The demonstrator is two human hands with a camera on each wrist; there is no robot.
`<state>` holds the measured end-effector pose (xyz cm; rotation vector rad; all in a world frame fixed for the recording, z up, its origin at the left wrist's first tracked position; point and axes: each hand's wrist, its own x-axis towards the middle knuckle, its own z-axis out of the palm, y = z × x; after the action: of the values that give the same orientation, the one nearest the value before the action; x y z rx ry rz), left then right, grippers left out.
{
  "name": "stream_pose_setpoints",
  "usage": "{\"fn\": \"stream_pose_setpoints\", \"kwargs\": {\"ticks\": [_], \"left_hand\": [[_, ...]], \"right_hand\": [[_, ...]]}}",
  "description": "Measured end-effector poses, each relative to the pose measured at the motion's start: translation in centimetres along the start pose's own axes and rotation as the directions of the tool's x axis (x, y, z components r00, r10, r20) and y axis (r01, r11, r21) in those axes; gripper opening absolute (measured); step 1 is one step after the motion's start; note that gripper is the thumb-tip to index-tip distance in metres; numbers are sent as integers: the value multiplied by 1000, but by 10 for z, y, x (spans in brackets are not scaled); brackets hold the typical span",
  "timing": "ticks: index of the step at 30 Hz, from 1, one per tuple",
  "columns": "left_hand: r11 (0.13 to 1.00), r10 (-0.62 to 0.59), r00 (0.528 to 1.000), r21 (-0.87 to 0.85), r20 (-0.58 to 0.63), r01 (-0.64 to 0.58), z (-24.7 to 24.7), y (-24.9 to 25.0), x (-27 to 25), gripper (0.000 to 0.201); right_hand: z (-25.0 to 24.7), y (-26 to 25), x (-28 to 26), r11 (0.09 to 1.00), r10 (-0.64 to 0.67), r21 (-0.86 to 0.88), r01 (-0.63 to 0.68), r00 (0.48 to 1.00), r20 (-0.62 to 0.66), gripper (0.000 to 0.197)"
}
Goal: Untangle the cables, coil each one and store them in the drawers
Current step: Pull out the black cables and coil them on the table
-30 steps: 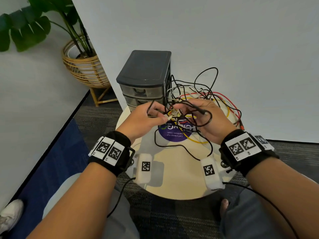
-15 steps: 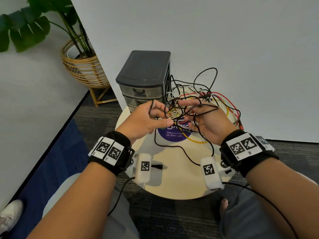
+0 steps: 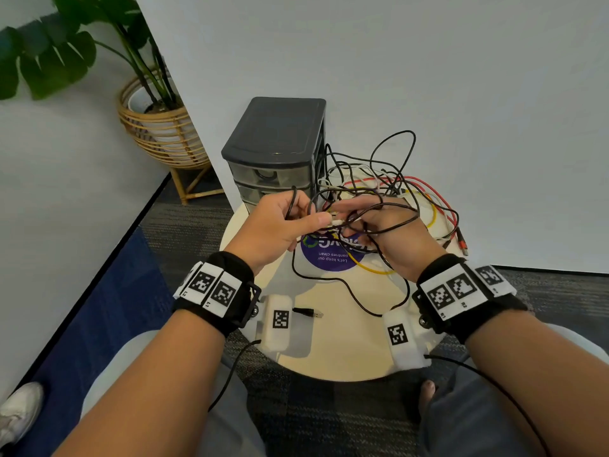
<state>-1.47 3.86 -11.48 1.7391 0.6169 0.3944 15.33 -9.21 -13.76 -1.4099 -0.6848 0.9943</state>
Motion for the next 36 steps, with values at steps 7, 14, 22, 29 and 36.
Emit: {"fn": "stream_pose_setpoints", "kwargs": {"ticks": [7,14,22,29,36], "left_hand": [[999,13,992,39,-124,-8,-3,5,-2,18],[995,-79,929,-78,-363,55,-22,6,-8,22],[995,-44,968,-101,-246,19,-11,42,-20,26],[985,25,989,171,-145,1,-38,80,-31,22],[932,-2,995,362,-100,39,-37,89,-39,29]], "right_hand": [[-7,-4,-4,923,-138,-351,157,987,77,39],[-38,-29,-15,989,-53,-138,42,996,-77,28],[-46,-58,-21,988,-145,-25,150,875,-462,30],[-50,-71,-28,963,-198,-256,82,861,-469,12],[-38,-79,-32,944,-250,-316,94,829,-501,12]]}}
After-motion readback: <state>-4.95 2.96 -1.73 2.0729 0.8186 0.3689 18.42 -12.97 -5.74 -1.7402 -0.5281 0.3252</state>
